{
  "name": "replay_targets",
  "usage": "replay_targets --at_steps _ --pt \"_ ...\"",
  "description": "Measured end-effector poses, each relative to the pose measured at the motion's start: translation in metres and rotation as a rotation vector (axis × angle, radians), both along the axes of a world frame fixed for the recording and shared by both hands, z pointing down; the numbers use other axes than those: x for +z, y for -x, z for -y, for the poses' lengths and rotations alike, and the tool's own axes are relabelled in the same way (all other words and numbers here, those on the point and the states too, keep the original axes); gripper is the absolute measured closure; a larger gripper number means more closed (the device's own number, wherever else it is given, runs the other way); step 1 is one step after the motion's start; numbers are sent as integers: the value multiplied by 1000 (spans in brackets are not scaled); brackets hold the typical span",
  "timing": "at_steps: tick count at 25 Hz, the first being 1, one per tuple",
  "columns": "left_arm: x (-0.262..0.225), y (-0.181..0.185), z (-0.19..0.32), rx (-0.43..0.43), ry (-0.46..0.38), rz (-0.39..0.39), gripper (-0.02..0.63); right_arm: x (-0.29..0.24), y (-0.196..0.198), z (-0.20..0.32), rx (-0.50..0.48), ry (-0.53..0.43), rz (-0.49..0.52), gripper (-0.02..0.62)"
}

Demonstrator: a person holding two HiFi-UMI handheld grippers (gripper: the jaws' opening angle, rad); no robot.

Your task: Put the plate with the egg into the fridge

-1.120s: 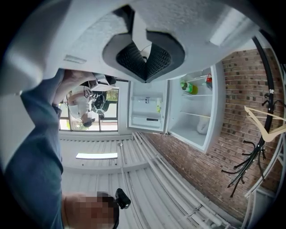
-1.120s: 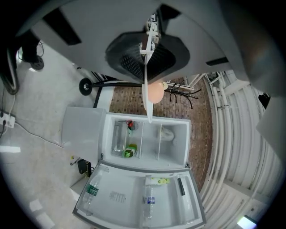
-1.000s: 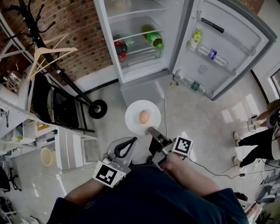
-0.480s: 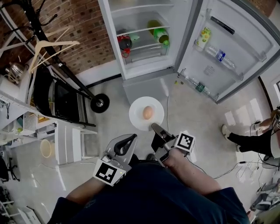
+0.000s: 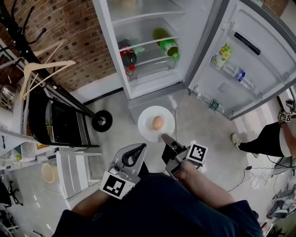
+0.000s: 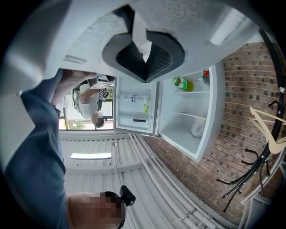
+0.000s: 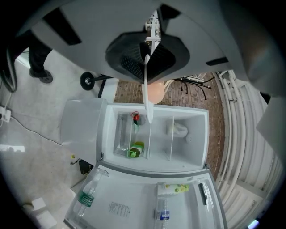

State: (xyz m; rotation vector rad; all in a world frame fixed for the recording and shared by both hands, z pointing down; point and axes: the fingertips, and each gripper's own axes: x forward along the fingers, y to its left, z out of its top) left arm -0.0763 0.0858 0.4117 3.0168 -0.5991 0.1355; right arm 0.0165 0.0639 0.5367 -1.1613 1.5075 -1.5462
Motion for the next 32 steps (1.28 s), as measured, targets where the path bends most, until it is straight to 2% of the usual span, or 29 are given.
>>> replay_targets --at_steps 7,11,16,23,32 --pt "-10 1 88 86 -11 1 615 -7 -3 78 62 13 -15 577" --pt "-13 -4 117 138 1 -11 615 -10 -4 112 101 13 -20 577" --pt "-16 -6 142 153 10 -25 615 -13 -5 137 109 14 -22 577" --pt "-20 -17 176 106 6 -16 615 -15 -23 169 88 13 -12 577" --pt "-17 -58 223 -24 3 8 615 -7 -68 226 -25 29 19 577"
